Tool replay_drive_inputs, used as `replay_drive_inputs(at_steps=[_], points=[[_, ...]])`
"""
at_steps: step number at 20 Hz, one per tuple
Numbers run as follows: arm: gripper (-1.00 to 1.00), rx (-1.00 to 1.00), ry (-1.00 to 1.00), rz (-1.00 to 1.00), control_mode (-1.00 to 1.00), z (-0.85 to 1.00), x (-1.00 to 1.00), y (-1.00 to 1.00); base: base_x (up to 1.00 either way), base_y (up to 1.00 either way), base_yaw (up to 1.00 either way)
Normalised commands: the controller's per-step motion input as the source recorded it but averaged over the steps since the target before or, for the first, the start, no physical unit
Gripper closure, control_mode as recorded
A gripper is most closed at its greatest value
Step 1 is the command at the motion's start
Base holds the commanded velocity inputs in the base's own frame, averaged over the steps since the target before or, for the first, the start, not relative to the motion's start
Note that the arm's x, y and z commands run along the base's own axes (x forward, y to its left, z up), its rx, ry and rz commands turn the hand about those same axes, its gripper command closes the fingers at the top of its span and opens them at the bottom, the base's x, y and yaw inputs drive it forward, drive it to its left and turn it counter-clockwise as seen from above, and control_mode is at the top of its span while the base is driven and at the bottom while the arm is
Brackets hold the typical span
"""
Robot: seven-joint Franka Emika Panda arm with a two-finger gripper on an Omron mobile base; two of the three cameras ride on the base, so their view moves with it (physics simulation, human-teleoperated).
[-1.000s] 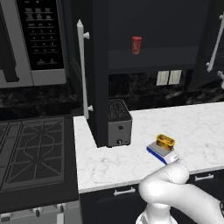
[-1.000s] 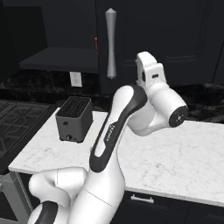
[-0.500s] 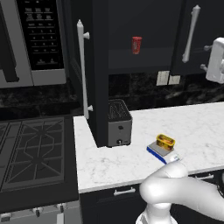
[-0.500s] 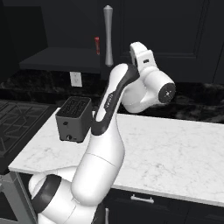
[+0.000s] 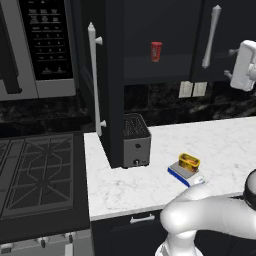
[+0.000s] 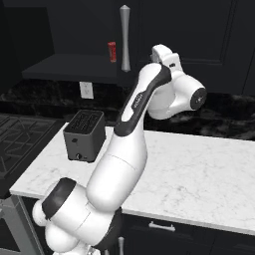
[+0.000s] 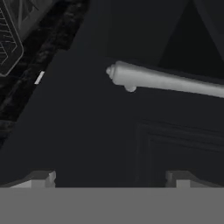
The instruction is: Pick the canned food and place it on the digital scale for weighing, and close the cabinet.
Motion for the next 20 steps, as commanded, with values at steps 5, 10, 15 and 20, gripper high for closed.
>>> replay_drive_inputs(at_steps=[5,10,15,20], points=[[-1.0,-0.01,-0.18,-0.02,-1.0,-0.19,-0.24,0.0,0.0,0.0,0.0],[-1.0,0.07,-0.52,-0.15,-1.0,-0.27,-1.0,-0.03,0.0,0.0,0.0],[-1.0,0.2,-0.44,-0.25,-1.0,-0.17,-1.0,0.15,0.0,0.0,0.0],[-1.0,0.24,-0.24,-0.22,-1.0,0.05,-1.0,0.0,0.0,0.0,0.0]])
